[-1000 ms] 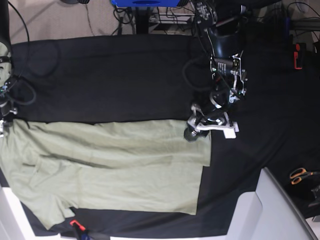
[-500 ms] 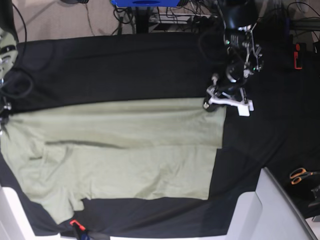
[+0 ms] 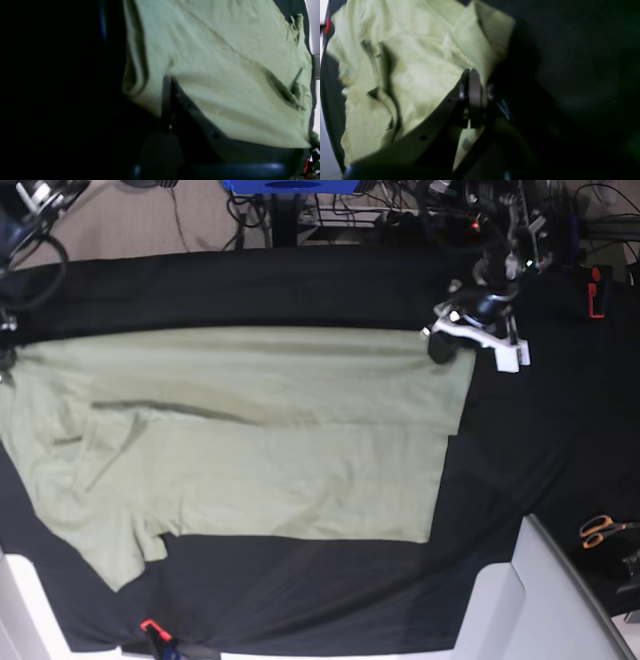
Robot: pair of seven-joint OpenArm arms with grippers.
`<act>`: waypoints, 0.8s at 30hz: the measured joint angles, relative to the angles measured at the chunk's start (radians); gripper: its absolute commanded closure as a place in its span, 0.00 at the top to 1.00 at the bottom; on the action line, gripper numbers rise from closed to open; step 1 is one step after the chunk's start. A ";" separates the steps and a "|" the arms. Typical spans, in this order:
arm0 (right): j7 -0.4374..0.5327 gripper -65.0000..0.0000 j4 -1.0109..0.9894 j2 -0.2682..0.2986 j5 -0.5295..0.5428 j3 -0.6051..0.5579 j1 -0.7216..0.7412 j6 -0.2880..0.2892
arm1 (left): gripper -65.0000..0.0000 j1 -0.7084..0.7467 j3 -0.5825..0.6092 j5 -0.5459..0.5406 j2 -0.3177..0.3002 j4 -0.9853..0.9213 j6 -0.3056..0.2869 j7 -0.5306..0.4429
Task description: Fold the T-shirt properly
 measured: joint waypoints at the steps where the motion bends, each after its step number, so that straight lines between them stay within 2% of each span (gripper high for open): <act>1: 0.001 0.00 0.042 -0.020 0.003 0.000 -0.012 0.000 | 0.00 0.017 0.000 0.000 0.001 0.010 0.001 -0.001; 6: -0.003 0.00 0.190 -0.110 0.006 -0.003 -0.105 0.002 | 0.00 0.113 -0.001 0.003 -0.020 0.058 0.004 -0.003; 14: -0.001 0.00 0.312 -0.184 0.009 -0.001 -0.216 0.007 | 0.00 0.167 0.000 0.003 -0.067 0.062 0.001 -0.005; 24: -0.010 0.00 0.315 -0.193 0.008 -0.001 -0.271 0.006 | 0.00 0.198 0.000 0.006 -0.095 0.071 -0.001 -0.005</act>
